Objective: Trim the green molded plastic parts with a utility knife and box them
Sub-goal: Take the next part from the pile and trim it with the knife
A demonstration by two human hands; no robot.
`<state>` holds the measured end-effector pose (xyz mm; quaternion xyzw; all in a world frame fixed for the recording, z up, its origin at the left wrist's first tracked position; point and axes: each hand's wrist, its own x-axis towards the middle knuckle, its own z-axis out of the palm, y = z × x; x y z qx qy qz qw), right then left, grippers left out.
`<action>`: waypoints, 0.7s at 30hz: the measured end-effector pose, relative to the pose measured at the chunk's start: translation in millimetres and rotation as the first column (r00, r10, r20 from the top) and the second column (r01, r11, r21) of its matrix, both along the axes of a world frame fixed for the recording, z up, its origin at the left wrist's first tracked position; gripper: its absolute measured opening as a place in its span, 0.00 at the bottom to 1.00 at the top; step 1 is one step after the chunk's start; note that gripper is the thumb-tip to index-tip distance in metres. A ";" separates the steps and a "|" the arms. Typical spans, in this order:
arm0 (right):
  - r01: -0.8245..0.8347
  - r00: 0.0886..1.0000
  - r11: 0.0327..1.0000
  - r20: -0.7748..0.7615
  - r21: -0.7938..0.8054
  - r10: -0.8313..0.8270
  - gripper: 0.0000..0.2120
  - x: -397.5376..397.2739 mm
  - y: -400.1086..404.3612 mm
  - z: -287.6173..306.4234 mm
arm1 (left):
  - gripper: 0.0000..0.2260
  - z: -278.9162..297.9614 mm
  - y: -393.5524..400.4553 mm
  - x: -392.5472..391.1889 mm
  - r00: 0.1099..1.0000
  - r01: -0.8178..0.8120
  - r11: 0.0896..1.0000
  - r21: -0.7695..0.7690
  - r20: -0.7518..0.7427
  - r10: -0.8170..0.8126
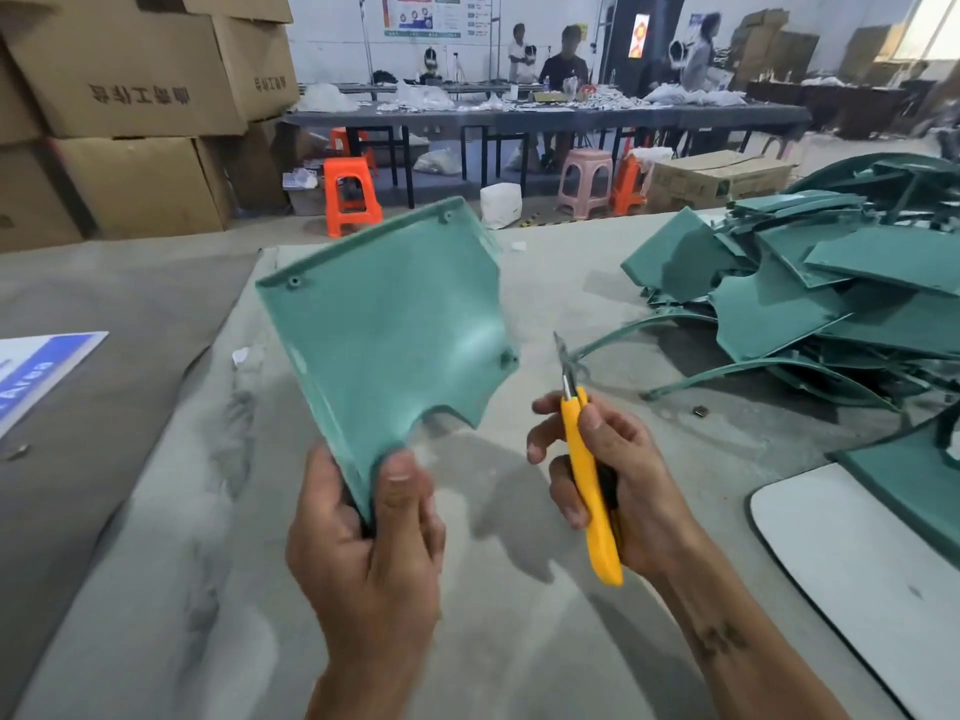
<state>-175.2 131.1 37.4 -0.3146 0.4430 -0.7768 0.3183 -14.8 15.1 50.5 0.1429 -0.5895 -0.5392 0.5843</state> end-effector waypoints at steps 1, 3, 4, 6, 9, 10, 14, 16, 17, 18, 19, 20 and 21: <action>-0.020 1.000 1.000 -0.009 -0.005 0.019 0.24 5.6 -4.3 -0.7 | 0.08 6.1 -4.0 -0.2 0.995 0.085 0.983 0.165 -0.064 -0.075; 0.008 1.000 1.000 -0.015 0.002 -0.008 0.15 15.1 -12.4 -2.1 | 0.09 13.6 -16.2 1.7 0.973 0.229 0.882 0.411 -0.119 -0.197; 0.047 0.999 0.999 -0.022 0.013 -0.047 0.13 18.3 -15.7 -3.7 | 0.09 15.3 -21.8 2.9 0.965 0.261 0.827 0.498 -0.119 -0.233; 0.139 0.990 0.990 -0.024 0.038 -0.138 0.16 22.8 -20.6 -7.6 | 0.11 11.2 -29.3 3.9 0.957 0.265 0.749 0.608 -0.069 -0.282; 0.193 0.981 0.979 -0.006 0.059 -0.193 0.29 27.3 -26.3 -9.8 | 0.10 2.5 -30.3 0.3 0.931 0.252 0.711 0.656 0.036 -0.363; 0.206 0.979 0.976 -0.010 0.076 -0.205 0.30 28.5 -27.8 -9.4 | 0.10 0.2 -28.2 -1.2 0.919 0.245 0.715 0.655 0.078 -0.386; 0.308 0.950 0.935 -0.009 0.175 -0.311 0.24 26.1 -30.3 -7.7 | 0.13 -4.2 -18.9 -6.6 0.826 0.293 0.677 0.675 0.178 -0.535; 0.370 0.927 0.907 -0.008 0.202 -0.376 0.18 22.2 -28.5 -7.6 | 0.16 -5.7 -17.9 -5.7 0.761 0.342 0.619 0.707 0.178 -0.623; 0.395 0.916 0.897 -0.004 0.198 -0.402 0.14 19.8 -27.6 -7.4 | 0.17 -4.9 -18.2 -4.5 0.733 0.362 0.597 0.716 0.177 -0.657; 0.413 0.907 0.891 0.009 0.191 -0.422 0.12 18.4 -26.6 -6.5 | 0.18 -5.1 -18.7 -3.7 0.715 0.377 0.583 0.720 0.174 -0.677; 0.423 0.900 0.888 0.027 0.181 -0.434 0.12 16.7 -26.0 -6.1 | 0.18 -7.2 -19.3 -3.9 0.718 0.385 0.575 0.722 0.157 -0.678; 0.425 0.895 0.887 0.060 0.178 -0.441 0.14 15.3 -24.9 -5.7 | 0.19 -9.3 -19.4 -5.4 0.744 0.377 0.578 0.724 0.135 -0.654; 0.425 0.890 0.888 0.100 0.177 -0.445 0.14 13.5 -24.2 -5.1 | 0.17 -10.7 -19.5 -7.1 0.784 0.344 0.608 0.715 0.138 -0.605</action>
